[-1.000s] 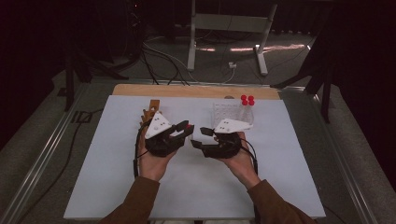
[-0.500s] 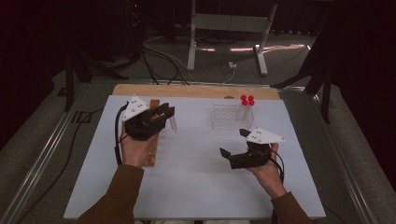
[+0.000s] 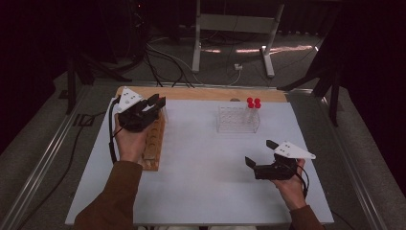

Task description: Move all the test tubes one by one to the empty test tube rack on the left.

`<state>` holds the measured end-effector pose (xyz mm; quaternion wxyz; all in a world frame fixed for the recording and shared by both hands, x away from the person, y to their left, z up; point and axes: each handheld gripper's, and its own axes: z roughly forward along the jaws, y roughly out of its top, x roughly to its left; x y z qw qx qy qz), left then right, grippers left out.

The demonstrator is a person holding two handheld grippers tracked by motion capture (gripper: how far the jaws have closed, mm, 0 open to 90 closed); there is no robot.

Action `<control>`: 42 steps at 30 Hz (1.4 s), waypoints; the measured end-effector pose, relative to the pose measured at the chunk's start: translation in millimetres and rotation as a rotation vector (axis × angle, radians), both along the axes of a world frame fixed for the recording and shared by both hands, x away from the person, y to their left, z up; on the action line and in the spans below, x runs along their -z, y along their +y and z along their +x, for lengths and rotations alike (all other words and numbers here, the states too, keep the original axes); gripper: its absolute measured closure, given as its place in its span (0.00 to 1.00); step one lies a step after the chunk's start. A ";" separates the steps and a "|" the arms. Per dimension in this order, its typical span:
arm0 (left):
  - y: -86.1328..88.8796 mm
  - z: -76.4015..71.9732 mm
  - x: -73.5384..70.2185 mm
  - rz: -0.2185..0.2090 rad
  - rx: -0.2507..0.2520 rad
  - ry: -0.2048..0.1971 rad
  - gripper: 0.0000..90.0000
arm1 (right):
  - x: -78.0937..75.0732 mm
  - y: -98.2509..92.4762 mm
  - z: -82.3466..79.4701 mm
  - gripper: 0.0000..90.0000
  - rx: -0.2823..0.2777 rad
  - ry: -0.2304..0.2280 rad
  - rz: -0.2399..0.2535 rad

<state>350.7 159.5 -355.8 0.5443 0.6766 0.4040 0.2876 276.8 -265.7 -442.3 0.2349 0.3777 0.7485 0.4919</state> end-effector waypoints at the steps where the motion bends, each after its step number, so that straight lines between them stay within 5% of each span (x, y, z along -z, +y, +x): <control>1: 3.2 4.1 1.4 -0.004 -0.022 -0.001 0.79 | 0.0 -2.1 -0.3 0.00 0.005 0.004 0.014; 17: 12.9 38.6 22.5 0.021 -0.187 0.048 0.79 | 0.0 -13.4 0.2 0.00 0.020 0.008 0.059; 28: 2.9 53.2 42.8 0.085 -0.216 0.100 0.79 | 0.3 -13.5 0.5 0.00 0.007 0.007 0.073; 42: 9.5 57.9 73.2 0.070 -0.250 0.186 0.79 | 0.6 -9.4 -1.0 0.00 -0.025 0.005 0.078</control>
